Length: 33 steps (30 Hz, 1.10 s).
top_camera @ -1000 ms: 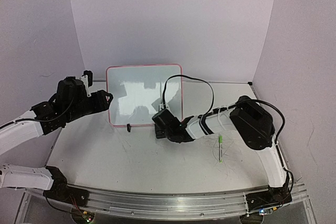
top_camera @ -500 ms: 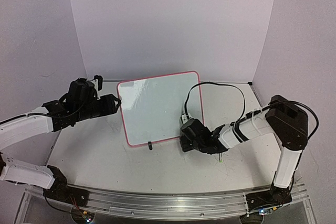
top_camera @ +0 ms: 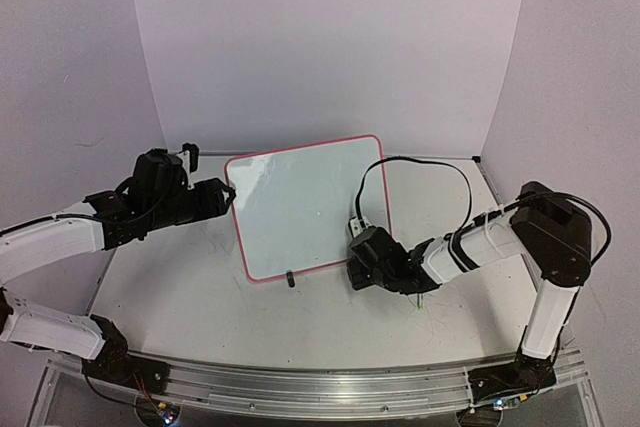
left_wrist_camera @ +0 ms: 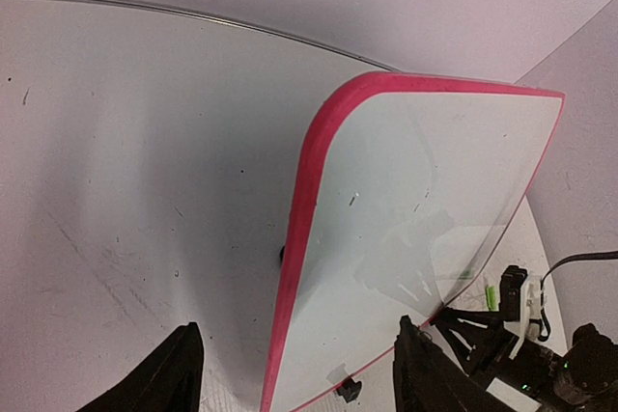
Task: Write a sentence on the whiteboard
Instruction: Move the whiteboard stand to the center of the board.
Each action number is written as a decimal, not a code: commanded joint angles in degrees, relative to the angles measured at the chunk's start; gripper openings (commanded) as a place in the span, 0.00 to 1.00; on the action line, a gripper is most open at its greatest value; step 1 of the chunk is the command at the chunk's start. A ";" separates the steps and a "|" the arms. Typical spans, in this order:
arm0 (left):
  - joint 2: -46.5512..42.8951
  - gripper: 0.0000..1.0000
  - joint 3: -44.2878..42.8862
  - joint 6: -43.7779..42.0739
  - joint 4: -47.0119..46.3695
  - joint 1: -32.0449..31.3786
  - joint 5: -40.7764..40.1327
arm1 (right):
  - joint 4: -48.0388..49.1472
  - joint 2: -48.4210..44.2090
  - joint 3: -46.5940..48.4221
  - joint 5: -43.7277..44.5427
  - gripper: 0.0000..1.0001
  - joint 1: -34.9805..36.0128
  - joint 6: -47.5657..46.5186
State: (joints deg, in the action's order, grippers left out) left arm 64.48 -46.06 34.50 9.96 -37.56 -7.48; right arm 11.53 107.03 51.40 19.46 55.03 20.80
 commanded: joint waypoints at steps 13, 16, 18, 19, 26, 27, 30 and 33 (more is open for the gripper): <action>-1.78 0.69 -2.63 -0.95 -2.39 -0.19 -0.97 | 0.42 -3.73 0.27 0.29 0.00 -0.41 -1.02; -2.40 0.69 -2.50 -0.80 -2.42 -0.24 -1.03 | 0.77 -5.15 -2.10 0.15 0.00 -0.40 -0.75; -3.21 0.69 -2.33 -0.84 -2.35 -0.23 -1.16 | 1.08 -6.60 -4.03 -0.20 0.00 -0.45 -0.45; -3.61 0.69 -2.22 -0.94 -2.39 -0.21 -1.34 | 1.21 -7.47 -5.09 -0.52 0.00 -0.45 -0.23; -5.54 0.70 -1.78 -1.53 -2.51 -0.23 -3.03 | 1.99 -11.63 -10.75 -0.79 0.00 -0.39 1.99; -5.62 0.70 -1.90 -1.55 -2.57 -0.23 -3.06 | 1.99 -11.56 -10.66 -0.87 0.00 -0.38 2.28; -5.36 0.70 -2.18 -1.72 -2.67 -0.23 -2.89 | 1.74 -10.96 -9.89 -0.19 0.14 -0.34 3.38; -5.09 0.71 -2.52 -1.85 -2.76 -0.23 -2.36 | 0.24 -11.40 -9.32 0.22 0.33 -0.26 4.29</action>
State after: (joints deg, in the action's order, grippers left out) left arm 59.96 -46.06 34.09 9.45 -37.58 -9.21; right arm 12.32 97.88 40.80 17.30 54.89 23.38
